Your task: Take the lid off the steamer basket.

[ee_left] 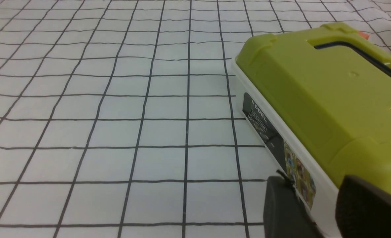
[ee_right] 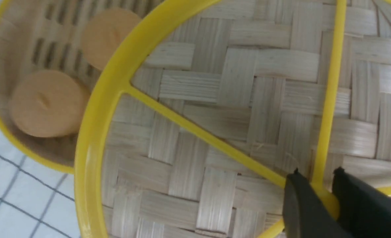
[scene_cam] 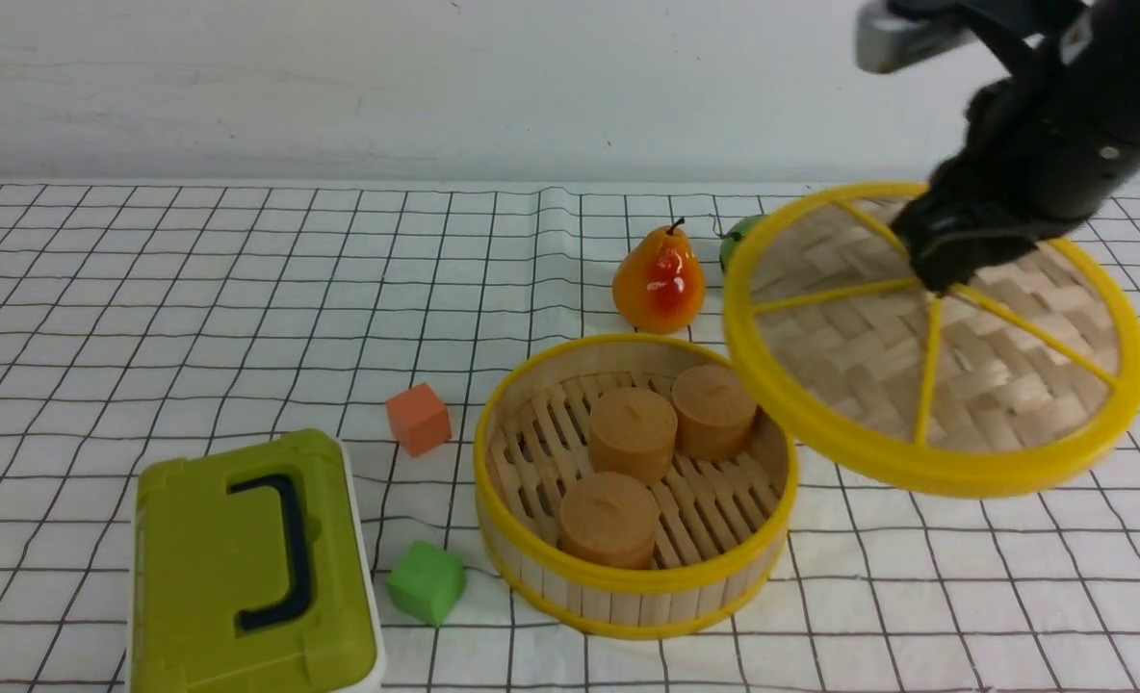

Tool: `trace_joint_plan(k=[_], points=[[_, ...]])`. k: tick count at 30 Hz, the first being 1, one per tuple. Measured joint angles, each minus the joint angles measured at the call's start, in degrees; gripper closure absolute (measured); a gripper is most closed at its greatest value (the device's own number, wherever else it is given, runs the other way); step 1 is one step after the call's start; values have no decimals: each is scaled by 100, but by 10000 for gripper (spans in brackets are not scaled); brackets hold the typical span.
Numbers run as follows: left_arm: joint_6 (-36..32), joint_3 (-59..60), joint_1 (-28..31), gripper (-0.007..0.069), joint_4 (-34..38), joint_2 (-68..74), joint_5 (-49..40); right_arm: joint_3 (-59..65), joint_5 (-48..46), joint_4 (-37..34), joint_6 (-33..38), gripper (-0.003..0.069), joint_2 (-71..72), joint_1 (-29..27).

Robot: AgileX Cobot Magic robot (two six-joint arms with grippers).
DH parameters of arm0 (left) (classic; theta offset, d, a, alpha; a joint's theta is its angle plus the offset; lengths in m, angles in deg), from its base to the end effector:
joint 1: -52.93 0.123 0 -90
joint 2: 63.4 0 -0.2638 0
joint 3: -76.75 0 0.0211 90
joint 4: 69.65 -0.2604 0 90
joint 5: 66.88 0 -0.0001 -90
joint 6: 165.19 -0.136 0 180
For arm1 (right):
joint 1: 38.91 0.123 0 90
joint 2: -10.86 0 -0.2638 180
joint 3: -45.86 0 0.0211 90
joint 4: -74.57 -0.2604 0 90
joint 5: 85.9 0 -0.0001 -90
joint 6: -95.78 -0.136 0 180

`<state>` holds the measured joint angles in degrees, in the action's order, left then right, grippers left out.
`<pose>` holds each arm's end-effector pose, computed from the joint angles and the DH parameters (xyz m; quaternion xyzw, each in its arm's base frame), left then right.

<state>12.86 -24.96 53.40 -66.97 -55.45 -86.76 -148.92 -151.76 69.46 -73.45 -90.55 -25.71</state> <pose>0.1278 -0.0011 0.1598 -0.0025 0.7991 -0.0069 0.6011 0.3612 0.0961 0.2978 -0.1936 0.9509 0.0489 0.2366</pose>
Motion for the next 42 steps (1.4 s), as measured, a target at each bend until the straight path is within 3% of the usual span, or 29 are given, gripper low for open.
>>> trace_joint_plan(k=[12,22,26,27,31,34,38,42], points=[[0,0,0,386,0,0,0,1935,2116,-268,0,554,-459,-1048],[0,0,0,386,0,0,0,1988,2458,-398,0,554,-1018,-1120],[0,0,0,386,0,0,0,1988,2478,-410,0,497,-1050,-1120],[0,0,0,386,0,0,0,1988,2479,-414,0,442,-1050,-1120],[0,0,0,386,0,0,0,1988,2431,-414,0,338,-1050,-1120],[0,0,0,386,0,0,0,1988,2279,-421,0,296,-989,-1120],[0,0,0,386,0,0,0,1988,2136,-562,0,332,-581,-1120],[0,0,0,386,0,0,0,1988,2091,-883,23,484,322,-1120]])
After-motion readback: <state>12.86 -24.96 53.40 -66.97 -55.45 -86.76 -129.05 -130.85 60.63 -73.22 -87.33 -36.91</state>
